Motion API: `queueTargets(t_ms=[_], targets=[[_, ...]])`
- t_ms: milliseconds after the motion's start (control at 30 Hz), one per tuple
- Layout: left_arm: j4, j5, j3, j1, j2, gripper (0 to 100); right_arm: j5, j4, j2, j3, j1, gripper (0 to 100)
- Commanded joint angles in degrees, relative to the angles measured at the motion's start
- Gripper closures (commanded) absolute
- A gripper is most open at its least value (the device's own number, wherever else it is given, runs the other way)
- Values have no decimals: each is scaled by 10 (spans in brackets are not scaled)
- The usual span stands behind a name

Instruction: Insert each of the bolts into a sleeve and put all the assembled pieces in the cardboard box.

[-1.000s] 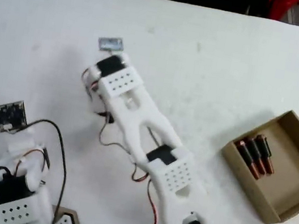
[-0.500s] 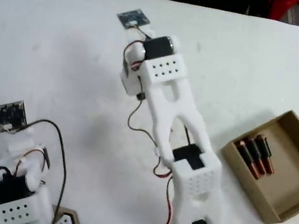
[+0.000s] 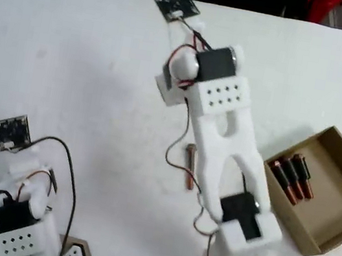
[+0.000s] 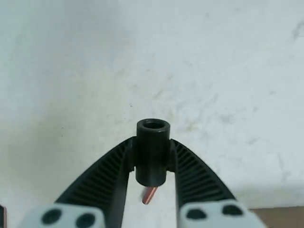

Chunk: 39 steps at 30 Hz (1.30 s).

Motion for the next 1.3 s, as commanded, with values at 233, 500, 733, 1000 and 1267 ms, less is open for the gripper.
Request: queueTargets(t_ms=[233, 500, 733, 1000, 1267], targets=[[4, -4, -2, -5, -7, 977, 74, 7, -243, 169, 68, 982], [0, -27, -2, 7, -7, 978, 93, -76, -384, 371, 123, 982], [0, -93, -2, 18, -7, 978, 92, -160, -492, 542, 127, 982], [4, -98, -4, 45, -7, 978, 88, -273, -582, 716, 161, 982], [6, -98, -39, 72, -7, 978, 88, -328, -655, 840, 167, 982]])
